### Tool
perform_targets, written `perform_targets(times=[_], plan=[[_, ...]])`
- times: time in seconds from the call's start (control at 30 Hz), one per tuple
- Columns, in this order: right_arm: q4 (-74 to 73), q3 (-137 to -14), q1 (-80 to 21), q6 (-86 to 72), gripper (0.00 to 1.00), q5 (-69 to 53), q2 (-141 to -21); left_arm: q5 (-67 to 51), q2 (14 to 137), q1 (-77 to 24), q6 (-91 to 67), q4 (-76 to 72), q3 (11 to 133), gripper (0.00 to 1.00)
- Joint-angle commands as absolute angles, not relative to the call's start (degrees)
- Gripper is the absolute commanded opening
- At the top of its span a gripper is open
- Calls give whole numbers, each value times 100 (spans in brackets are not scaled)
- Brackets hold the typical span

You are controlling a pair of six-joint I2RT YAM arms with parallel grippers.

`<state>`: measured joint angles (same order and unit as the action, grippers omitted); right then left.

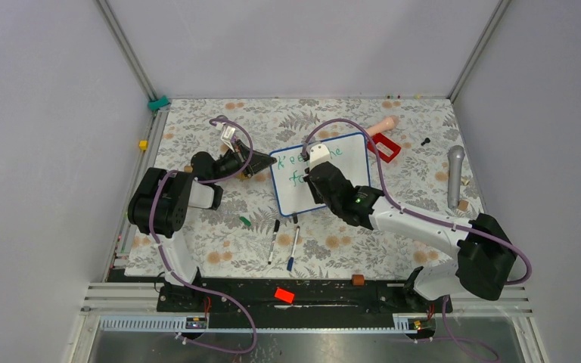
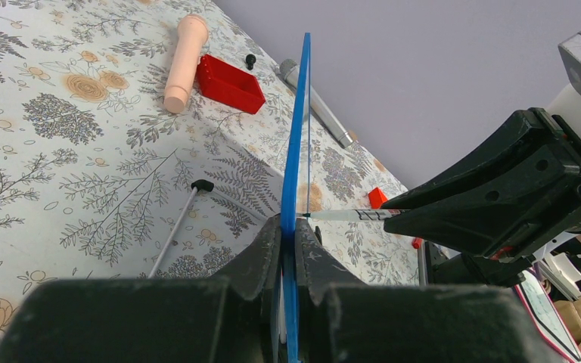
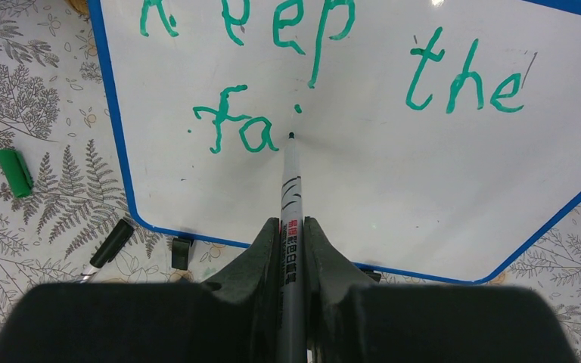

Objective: Write a sentence on the whiteboard

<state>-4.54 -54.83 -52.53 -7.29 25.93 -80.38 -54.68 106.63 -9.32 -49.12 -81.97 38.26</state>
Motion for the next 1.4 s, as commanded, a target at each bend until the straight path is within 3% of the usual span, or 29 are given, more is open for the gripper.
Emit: perform_targets(times=[0.0, 1.37], plan=[[-518, -5667, -5212, -699, 0, 2627, -8033, -5708, 10658, -976, -4658, -8472, 3903, 0], [-980, -6065, -5006, -791, 0, 2450, -7961, -5697, 10635, -976, -4641, -8468, 3885, 0]])
